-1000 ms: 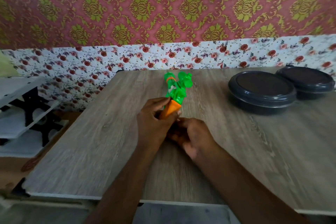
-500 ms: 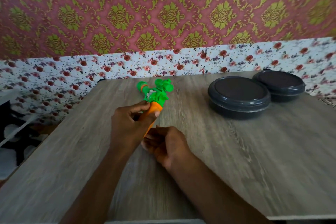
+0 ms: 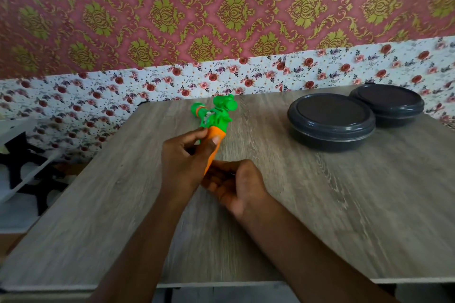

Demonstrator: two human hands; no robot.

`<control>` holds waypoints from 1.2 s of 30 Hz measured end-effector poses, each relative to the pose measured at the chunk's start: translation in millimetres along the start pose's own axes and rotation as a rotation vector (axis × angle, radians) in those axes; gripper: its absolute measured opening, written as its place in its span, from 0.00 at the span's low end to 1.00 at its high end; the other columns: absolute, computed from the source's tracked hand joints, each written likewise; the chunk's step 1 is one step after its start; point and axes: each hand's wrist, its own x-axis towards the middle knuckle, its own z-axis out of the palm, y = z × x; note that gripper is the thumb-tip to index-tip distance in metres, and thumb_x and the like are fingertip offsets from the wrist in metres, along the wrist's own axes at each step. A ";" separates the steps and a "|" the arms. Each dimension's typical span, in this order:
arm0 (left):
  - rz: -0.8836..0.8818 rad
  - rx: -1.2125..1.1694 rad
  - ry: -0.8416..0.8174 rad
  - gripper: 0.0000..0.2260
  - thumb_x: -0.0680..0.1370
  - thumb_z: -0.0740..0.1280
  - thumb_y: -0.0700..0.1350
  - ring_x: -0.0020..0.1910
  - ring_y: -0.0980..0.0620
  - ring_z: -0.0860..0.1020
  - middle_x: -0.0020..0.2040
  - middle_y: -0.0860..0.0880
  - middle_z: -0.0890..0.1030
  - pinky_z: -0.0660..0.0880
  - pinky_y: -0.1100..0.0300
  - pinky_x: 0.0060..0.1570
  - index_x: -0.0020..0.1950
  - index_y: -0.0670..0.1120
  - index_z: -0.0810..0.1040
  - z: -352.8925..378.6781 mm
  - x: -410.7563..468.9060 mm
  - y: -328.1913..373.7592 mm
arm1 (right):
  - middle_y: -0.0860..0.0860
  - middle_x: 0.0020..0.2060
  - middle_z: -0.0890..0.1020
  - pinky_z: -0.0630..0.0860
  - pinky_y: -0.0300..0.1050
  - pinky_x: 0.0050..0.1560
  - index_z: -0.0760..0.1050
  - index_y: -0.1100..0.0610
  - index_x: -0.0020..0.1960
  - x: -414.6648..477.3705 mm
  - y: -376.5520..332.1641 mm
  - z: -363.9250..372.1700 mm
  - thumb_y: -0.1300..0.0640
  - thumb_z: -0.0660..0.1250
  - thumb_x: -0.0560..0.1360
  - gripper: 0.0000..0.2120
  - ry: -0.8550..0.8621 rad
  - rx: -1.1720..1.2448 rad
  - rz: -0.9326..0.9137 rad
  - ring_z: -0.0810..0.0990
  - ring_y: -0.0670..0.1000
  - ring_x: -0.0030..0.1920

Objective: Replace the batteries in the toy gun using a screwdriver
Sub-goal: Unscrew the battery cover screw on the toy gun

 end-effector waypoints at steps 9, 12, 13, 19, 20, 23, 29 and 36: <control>-0.250 -0.512 0.381 0.09 0.81 0.69 0.42 0.55 0.43 0.84 0.52 0.50 0.87 0.81 0.44 0.56 0.61 0.47 0.82 -3.8 -18.5 -19.0 | 0.63 0.48 0.81 0.79 0.61 0.61 0.78 0.69 0.59 -3.3 -0.5 -1.7 0.71 0.48 0.81 0.20 0.137 -0.556 -0.236 0.81 0.59 0.47; -0.334 -0.656 0.409 0.16 0.82 0.66 0.43 0.62 0.32 0.79 0.61 0.34 0.81 0.76 0.33 0.63 0.68 0.37 0.76 -8.7 -20.8 -30.1 | 0.57 0.59 0.81 0.74 0.54 0.69 0.79 0.59 0.67 -6.1 -3.1 -15.4 0.70 0.57 0.79 0.21 0.107 -1.093 -0.596 0.80 0.55 0.61; -0.363 -0.693 0.425 0.17 0.82 0.65 0.42 0.64 0.30 0.77 0.63 0.31 0.79 0.74 0.32 0.64 0.69 0.36 0.75 -10.3 -21.3 -33.1 | 0.55 0.64 0.79 0.71 0.48 0.71 0.76 0.56 0.70 -10.7 -4.5 -18.5 0.68 0.59 0.79 0.22 0.054 -1.371 -0.676 0.75 0.55 0.67; -0.513 -0.813 0.451 0.15 0.85 0.60 0.38 0.66 0.30 0.76 0.66 0.30 0.77 0.71 0.31 0.67 0.71 0.34 0.72 -16.0 -24.9 -32.1 | 0.58 0.78 0.63 0.70 0.54 0.69 0.70 0.57 0.73 -32.1 -4.7 -25.1 0.66 0.61 0.80 0.21 -0.164 -2.271 -0.620 0.66 0.59 0.75; -0.529 -0.808 0.450 0.15 0.85 0.59 0.38 0.65 0.30 0.77 0.66 0.30 0.77 0.72 0.32 0.66 0.71 0.33 0.71 -16.9 -26.0 -29.8 | 0.59 0.79 0.61 0.69 0.53 0.70 0.69 0.58 0.73 -33.4 -4.9 -27.6 0.66 0.61 0.80 0.21 -0.187 -2.331 -0.614 0.63 0.59 0.77; -0.598 -0.772 0.446 0.15 0.86 0.56 0.39 0.64 0.32 0.78 0.66 0.31 0.77 0.77 0.37 0.60 0.71 0.33 0.69 -18.2 -27.0 -26.2 | 0.58 0.81 0.56 0.58 0.51 0.78 0.61 0.60 0.79 -32.8 -3.3 -36.3 0.66 0.58 0.82 0.26 -0.243 -2.377 -0.625 0.54 0.58 0.82; -0.664 -0.731 0.389 0.10 0.87 0.55 0.39 0.56 0.40 0.81 0.56 0.39 0.80 0.79 0.44 0.54 0.65 0.38 0.71 -19.0 -25.5 -25.8 | 0.56 0.82 0.57 0.49 0.50 0.82 0.59 0.59 0.81 -26.8 -4.5 -49.0 0.67 0.60 0.78 0.32 -0.316 -2.187 -0.672 0.52 0.54 0.83; -0.702 -0.800 0.365 0.11 0.86 0.59 0.40 0.55 0.46 0.80 0.60 0.41 0.79 0.78 0.47 0.56 0.68 0.39 0.71 -23.0 -23.0 -24.9 | 0.49 0.70 0.78 0.66 0.30 0.70 0.76 0.55 0.72 -20.7 -17.9 -56.4 0.64 0.66 0.81 0.20 -0.256 -1.667 -0.730 0.73 0.42 0.70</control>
